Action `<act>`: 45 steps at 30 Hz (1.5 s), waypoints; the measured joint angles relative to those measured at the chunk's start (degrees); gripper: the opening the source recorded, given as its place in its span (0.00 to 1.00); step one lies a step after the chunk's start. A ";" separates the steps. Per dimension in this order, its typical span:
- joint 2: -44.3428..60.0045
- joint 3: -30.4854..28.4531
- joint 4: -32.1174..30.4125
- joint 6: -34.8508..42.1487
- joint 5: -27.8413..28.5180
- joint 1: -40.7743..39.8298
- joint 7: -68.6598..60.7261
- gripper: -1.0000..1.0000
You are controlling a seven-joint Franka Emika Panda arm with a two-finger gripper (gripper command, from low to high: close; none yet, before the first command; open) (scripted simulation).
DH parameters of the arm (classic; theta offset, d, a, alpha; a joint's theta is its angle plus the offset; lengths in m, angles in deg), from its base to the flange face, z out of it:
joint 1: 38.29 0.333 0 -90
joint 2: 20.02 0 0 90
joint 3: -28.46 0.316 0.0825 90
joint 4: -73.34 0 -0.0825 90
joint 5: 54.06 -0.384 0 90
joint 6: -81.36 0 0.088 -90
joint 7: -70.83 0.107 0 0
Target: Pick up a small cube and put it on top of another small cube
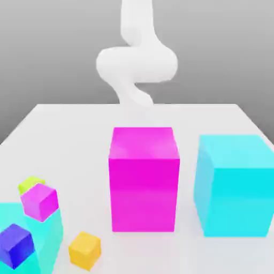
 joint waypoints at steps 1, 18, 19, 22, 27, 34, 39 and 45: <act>2.04 -0.10 -1.10 -1.24 0.20 -2.03 2.63 0.50; 34.04 -7.81 -18.36 -20.71 2.40 -28.84 43.53 0.50; 35.92 -8.76 -19.37 -21.85 1.98 -29.97 45.54 0.50; 41.62 -11.03 -22.41 -25.29 -0.69 -34.26 50.53 0.50; 51.82 -8.10 -22.58 -32.85 -7.68 -37.52 48.97 0.50; 57.65 -4.55 -21.54 -37.69 -10.15 -40.49 47.15 0.00; 54.84 -5.67 -22.08 -35.41 -8.58 -39.75 48.41 0.00; 45.74 -6.39 -22.83 -27.55 -2.39 -37.76 49.68 0.00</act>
